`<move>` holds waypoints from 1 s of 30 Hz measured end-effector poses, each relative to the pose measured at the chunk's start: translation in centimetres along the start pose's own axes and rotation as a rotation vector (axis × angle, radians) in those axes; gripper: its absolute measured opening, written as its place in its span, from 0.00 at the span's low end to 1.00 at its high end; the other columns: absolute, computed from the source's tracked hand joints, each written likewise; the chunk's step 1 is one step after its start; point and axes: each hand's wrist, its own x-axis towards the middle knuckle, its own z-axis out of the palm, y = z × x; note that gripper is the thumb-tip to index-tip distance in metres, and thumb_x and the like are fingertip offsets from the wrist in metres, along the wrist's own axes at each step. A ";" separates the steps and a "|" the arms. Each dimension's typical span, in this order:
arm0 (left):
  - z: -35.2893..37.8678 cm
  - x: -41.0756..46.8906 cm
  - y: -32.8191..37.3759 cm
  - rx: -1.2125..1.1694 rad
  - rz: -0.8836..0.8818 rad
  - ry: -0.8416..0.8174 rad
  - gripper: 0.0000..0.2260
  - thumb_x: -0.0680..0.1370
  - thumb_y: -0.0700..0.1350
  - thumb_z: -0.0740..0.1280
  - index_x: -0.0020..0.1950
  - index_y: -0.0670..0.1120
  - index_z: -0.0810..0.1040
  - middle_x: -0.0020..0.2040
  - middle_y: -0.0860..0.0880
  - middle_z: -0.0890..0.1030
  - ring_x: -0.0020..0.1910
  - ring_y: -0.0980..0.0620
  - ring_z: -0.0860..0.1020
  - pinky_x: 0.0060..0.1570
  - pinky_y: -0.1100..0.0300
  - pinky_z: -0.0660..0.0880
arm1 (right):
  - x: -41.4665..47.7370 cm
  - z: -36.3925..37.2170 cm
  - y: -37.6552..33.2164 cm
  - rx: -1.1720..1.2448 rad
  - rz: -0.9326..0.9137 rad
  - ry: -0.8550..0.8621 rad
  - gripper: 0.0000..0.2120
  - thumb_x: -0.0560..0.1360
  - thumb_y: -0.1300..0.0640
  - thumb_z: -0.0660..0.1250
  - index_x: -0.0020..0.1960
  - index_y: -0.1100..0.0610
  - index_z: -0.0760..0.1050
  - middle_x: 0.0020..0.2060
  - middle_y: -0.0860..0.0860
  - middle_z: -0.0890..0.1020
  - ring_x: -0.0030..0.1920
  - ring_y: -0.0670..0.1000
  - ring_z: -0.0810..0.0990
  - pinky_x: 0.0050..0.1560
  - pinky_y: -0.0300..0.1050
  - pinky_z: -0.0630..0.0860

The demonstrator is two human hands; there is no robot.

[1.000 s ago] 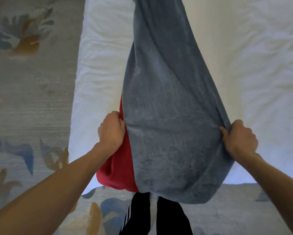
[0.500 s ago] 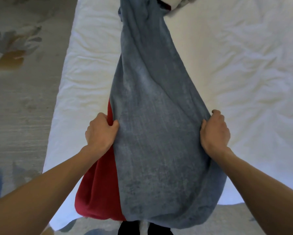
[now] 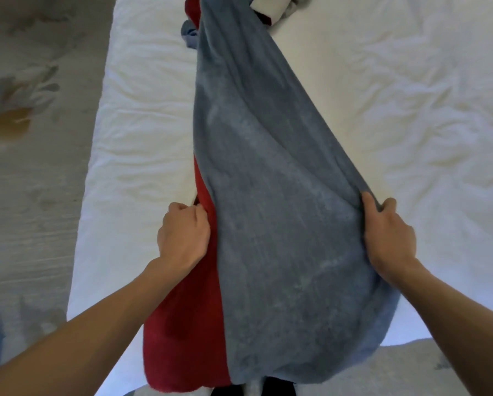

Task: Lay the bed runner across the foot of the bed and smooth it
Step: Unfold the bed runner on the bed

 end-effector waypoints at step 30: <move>-3.0 1.2 -7.8 -0.010 -0.031 0.176 0.13 0.79 0.47 0.59 0.62 0.48 0.67 0.51 0.49 0.80 0.48 0.44 0.79 0.46 0.52 0.67 | -2.5 -0.5 -28.3 0.210 -0.747 -0.003 0.16 0.77 0.54 0.60 0.62 0.57 0.74 0.61 0.58 0.75 0.59 0.59 0.73 0.58 0.55 0.69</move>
